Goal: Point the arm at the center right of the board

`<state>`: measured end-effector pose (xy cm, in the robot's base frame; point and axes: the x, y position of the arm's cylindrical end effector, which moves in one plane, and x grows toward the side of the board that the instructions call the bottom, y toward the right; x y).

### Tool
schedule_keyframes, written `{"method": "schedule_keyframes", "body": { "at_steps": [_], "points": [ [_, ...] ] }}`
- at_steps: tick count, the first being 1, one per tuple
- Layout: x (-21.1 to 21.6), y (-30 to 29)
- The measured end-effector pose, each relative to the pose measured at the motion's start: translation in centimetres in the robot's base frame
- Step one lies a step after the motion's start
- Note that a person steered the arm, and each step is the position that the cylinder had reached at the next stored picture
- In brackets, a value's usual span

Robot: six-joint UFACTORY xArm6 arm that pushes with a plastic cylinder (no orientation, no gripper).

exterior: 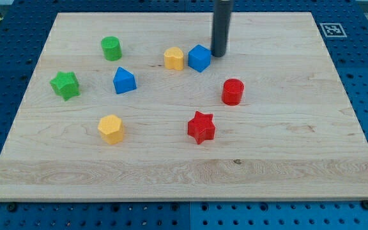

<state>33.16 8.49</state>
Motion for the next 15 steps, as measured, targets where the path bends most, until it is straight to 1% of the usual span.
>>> {"method": "schedule_keyframes", "body": {
  "at_steps": [1, 2, 3, 9, 11, 13, 15],
  "points": [
    [1.1, 3.6],
    [1.5, 4.2],
    [3.0, 6.4],
    [3.1, 8.4],
    [4.5, 14.2],
    [4.5, 15.0],
    [4.5, 17.6]
  ]
}}
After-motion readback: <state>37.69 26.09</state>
